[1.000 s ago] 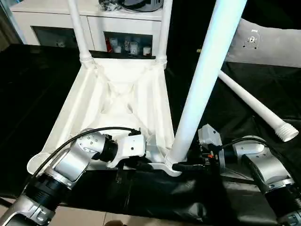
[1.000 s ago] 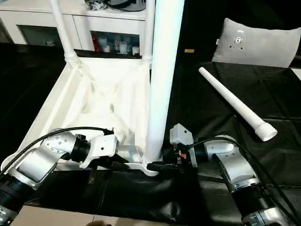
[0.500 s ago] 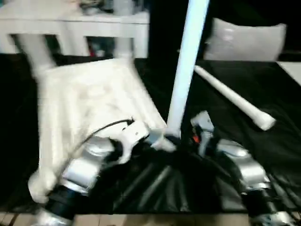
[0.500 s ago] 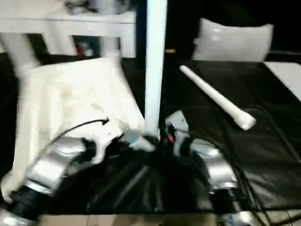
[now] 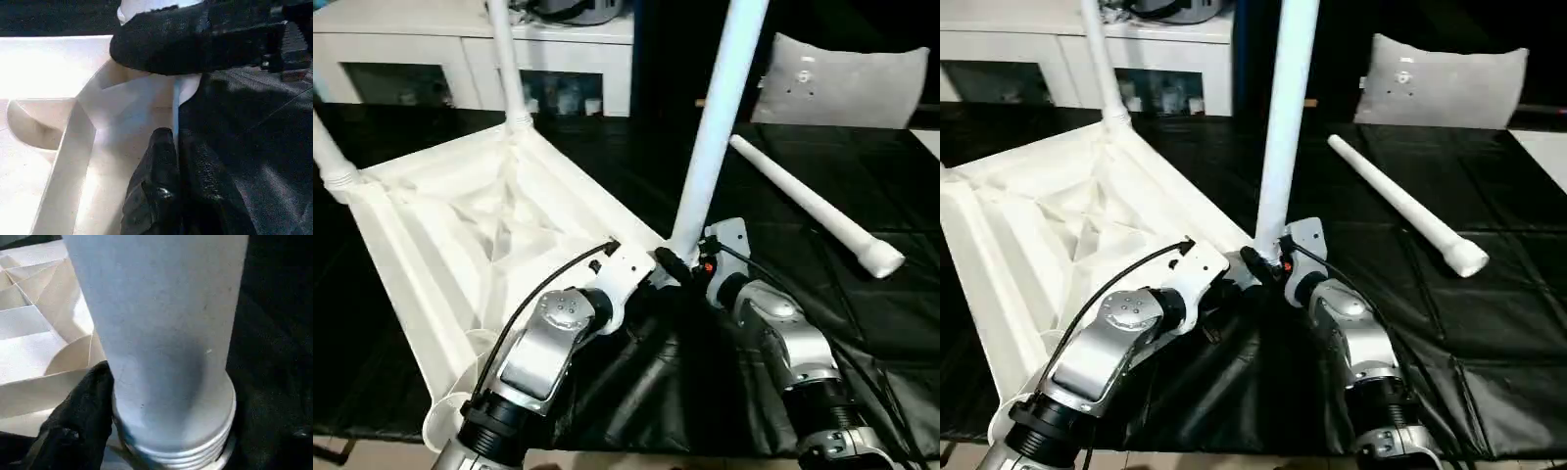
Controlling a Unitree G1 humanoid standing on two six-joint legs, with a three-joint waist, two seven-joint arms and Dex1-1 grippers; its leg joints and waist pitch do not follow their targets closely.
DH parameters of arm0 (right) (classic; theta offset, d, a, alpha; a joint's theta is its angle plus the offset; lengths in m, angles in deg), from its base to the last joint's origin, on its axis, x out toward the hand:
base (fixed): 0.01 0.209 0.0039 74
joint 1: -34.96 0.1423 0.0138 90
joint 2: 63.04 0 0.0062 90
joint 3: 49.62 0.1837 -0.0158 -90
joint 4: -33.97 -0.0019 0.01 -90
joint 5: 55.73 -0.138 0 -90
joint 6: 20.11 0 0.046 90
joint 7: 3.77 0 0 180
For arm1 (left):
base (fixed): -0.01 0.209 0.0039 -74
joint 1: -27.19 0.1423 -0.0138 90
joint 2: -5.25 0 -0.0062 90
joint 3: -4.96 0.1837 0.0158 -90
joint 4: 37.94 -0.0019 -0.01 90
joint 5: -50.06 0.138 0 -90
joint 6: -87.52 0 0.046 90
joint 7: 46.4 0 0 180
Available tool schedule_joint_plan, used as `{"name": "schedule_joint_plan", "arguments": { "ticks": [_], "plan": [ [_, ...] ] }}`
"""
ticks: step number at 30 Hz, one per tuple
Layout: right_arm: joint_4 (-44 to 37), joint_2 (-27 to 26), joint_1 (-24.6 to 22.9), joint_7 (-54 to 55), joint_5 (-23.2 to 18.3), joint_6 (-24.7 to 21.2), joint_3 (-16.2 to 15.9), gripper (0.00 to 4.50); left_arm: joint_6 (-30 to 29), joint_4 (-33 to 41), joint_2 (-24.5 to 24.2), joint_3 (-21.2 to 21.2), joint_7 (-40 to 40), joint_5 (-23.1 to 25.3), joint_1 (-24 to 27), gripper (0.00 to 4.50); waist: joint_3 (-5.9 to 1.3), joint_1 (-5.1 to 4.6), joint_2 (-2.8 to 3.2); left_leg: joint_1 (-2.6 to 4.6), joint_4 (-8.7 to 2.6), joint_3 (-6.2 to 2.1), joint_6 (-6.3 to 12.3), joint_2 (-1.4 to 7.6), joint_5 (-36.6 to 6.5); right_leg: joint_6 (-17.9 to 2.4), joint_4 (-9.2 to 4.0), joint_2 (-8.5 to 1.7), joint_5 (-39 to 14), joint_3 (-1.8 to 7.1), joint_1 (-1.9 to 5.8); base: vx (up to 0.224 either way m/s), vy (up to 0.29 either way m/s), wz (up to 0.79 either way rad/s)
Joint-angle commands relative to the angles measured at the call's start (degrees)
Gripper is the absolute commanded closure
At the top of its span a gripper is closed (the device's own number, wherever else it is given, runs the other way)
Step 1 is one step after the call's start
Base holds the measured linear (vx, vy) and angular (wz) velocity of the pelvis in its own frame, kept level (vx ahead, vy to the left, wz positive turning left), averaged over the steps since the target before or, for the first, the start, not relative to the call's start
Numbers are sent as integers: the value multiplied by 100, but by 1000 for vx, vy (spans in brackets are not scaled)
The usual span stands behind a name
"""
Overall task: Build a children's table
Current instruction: Rotate leg to tighten
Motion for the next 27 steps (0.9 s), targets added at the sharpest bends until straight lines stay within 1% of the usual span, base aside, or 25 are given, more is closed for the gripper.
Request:
{"name": "schedule_joint_plan", "arguments": {
  "ticks": [1,2,4,5,6,7,8,9,10,11,12,13,15,17,19,20,21,23,24,25,26,27],
  "plan": [
    [-56,98,-205,-124,101,-55,-117,48,165,23,-8,142,116,-56,-61,450,-289,36,-37,-51,-391,-65,421,262,-702,-1111,-442,-369,-1187,247,280,0,0,0],
    [-80,121,-217,-154,101,-51,-121,48,181,15,-28,149,138,-58,-65,450,-286,45,-36,-52,-395,-68,418,264,-706,-1099,-442,-370,-1201,245,280,0,0,0],
    [-322,360,-333,-501,62,5,-145,28,325,-55,-238,202,367,-86,-99,450,-294,75,-31,-46,-395,-73,434,267,-701,-1066,-431,-360,-1136,242,288,0,0,0],
    [-442,483,-385,-738,1,52,-172,17,405,-78,-344,223,484,-110,-116,450,-292,83,-28,-44,-398,-72,440,269,-708,-1063,-432,-362,-1128,242,287,0,0,0],
    [-634,665,-469,-1118,-118,123,-206,8,434,-104,-484,222,635,-153,-128,450,-297,112,-30,-38,-391,-74,465,267,-706,-1040,-430,-365,-1107,243,296,0,0,0],
    [-649,678,-475,-1147,-127,128,-208,8,435,-106,-494,222,646,-156,-129,450,-300,121,-30,-33,-385,-70,481,276,-684,-1051,-420,-366,-1042,248,294,0,0,0],
    [-669,696,-483,-1190,-143,131,-213,8,442,-109,-507,222,660,-159,-130,450,-296,122,-31,-44,-386,-66,503,275,-627,-1130,-409,-363,-921,245,290,0,0,0],
    [-1005,1098,-636,-1950,-322,238,-347,8,585,-173,-779,270,1009,-205,-152,450,-302,133,-22,-61,-376,-71,526,257,-638,-1129,-404,-357,-885,233,318,0,0,0],
    [-1053,1167,-659,-2062,-342,259,-373,8,610,-183,-824,282,1069,-211,-156,450,-294,141,-36,-44,-376,-58,549,271,-696,-1105,-423,-361,-915,244,308,0,0,0],
    [-1135,1348,-701,-2372,-405,313,-412,8,760,-209,-972,350,1296,-226,-168,450,-291,155,-28,-49,-386,-75,567,273,-748,-1097,-421,-371,-1028,239,323,0,0,0],
    [-1171,1483,-720,-2587,-450,348,-425,8,883,-223,-1098,418,1494,-241,-176,450,-291,153,-28,-42,-385,-71,574,281,-790,-1105,-428,-372,-1084,240,308,0,0,0],
    [-1179,1667,-700,-2873,-518,402,-393,8,1037,-218,-1335,555,1874,-290,-176,450,-286,153,-29,-46,-386,-72,576,276,-821,-1110,-432,-373,-1167,234,302,0,0,0],
    [-1178,1722,-687,-2958,-533,431,-382,8,1079,-211,-1415,602,2009,-312,-173,450,-284,150,-28,-35,-396,-74,559,289,-865,-1112,-436,-383,-1277,238,294,0,0,0],
    [-1178,1870,-624,-3200,-567,497,-361,8,1291,-204,-1664,766,2426,-373,-170,450,-291,160,-17,-6,-395,-71,517,297,-859,-1165,-430,-374,-1278,240,277,0,0,0],
    [-1161,1938,-575,-3330,-578,541,-359,8,1333,-195,-1775,831,2610,-400,-168,450,-298,181,-16,10,-388,-66,508,302,-789,-1256,-401,-369,-1083,240,273,0,0,0],
    [-1156,2035,-530,-3501,-600,583,-393,8,1460,-194,-1898,901,2832,-429,-170,450,-307,200,-5,21,-376,-60,505,306,-710,-1329,-369,-369,-863,243,271,0,0,0],
    [-1157,2150,-487,-3743,-610,620,-481,8,1541,-186,-2029,977,3070,-458,-186,450,-314,214,-14,14,-370,-69,536,301,-688,-1374,-350,-362,-747,232,291,0,0,0],
    [-1161,2314,-438,-4116,-604,674,-640,8,1644,-185,-2204,1079,3399,-497,-219,450,-310,238,0,27,-366,-60,567,305,-685,-1420,-333,-367,-667,235,284,0,0,0],
    [-1146,2394,-426,-4315,-514,841,-764,8,1738,-216,-2290,1136,3569,-494,-258,450,-305,241,-31,23,-367,-54,571,306,-706,-1440,-339,-376,-682,236,293,0,0,0],
    [-1136,2410,-421,-4355,-479,909,-793,8,1776,-231,-2308,1146,3611,-490,-269,450,-310,251,-24,24,-364,-57,568,305,-706,-1445,-331,-381,-695,235,296,0,0,0],
    [-1104,2463,-400,-4546,-384,1074,-916,8,1914,-312,-2372,1180,3766,-480,-323,450,-301,258,-28,18,-366,-57,562,307,-723,-1429,-346,-392,-767,237,290,0,0,0],
    [-1103,2473,-385,-4650,-371,1072,-977,32,1994,-377,-2403,1203,3839,-465,-363,450,-305,257,-35,19,-366,-53,548,304,-742,-1419,-344,-395,-814,242,298,0,0,0]
  ]
}}
